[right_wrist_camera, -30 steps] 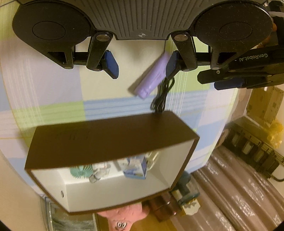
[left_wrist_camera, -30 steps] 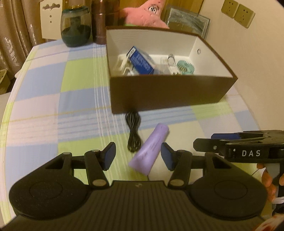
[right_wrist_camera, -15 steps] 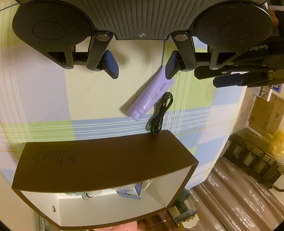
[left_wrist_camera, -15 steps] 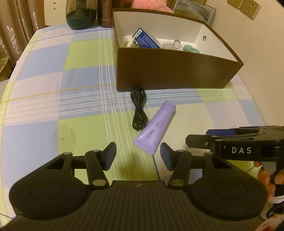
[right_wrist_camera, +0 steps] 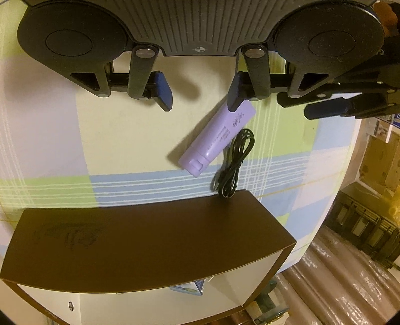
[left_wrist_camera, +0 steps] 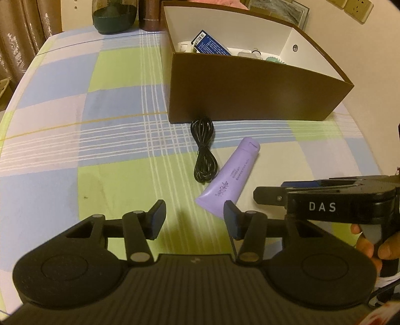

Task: Organize rigid objects
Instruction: 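Grasp the purple tube with the right tool while the left tool grasps the black cable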

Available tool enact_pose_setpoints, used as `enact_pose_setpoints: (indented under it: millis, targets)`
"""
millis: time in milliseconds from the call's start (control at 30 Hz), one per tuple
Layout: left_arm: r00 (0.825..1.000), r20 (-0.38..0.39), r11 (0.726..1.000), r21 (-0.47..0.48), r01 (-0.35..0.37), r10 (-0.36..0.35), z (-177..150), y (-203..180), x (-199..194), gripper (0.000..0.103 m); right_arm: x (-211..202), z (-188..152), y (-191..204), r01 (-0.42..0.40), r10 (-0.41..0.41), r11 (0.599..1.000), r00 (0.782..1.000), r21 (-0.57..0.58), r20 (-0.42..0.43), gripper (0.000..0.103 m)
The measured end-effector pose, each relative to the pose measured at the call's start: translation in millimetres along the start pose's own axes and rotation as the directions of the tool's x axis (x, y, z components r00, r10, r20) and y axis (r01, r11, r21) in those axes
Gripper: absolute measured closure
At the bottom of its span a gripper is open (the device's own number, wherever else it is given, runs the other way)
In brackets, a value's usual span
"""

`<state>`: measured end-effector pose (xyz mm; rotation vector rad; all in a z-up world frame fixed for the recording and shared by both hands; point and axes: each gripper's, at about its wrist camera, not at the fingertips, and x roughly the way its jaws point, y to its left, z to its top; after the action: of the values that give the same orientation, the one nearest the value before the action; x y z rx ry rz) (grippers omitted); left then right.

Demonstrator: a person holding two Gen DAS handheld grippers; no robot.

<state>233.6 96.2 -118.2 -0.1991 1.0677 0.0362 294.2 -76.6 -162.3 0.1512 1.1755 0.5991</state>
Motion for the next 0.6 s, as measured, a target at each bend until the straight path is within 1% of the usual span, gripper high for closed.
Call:
enact_pose_setpoints:
  millis: [100, 267, 433, 600]
  targets:
    - [1.0, 0.002, 1.0, 0.009, 0.003, -0.003, 3.3, 0.8, 6.0, 0.059, 4.8, 3.6, 1.0, -0.007, 0.007, 1.0, 1.0, 0.005, 0.004, 0.056]
    - [1.0, 0.006, 1.0, 0.026, 0.011, -0.011, 10.7, 2.6, 16.7, 0.06, 13.4, 9.3, 1.5, -0.024, 0.024, 0.999, 1.0, 0.022, 0.006, 0.059]
    - [1.0, 0.013, 0.999, 0.044, 0.013, -0.014, 17.5, 4.4, 26.3, 0.062, 22.0, 15.9, -0.9, -0.029, 0.028, 0.997, 1.0, 0.068, 0.013, 0.061]
    - [1.0, 0.018, 0.998, 0.066, 0.019, -0.02, 23.0, 6.1, 33.3, 0.062, 31.6, 24.7, -3.0, -0.05, 0.049, 0.992, 0.999, 0.117, 0.014, 0.061]
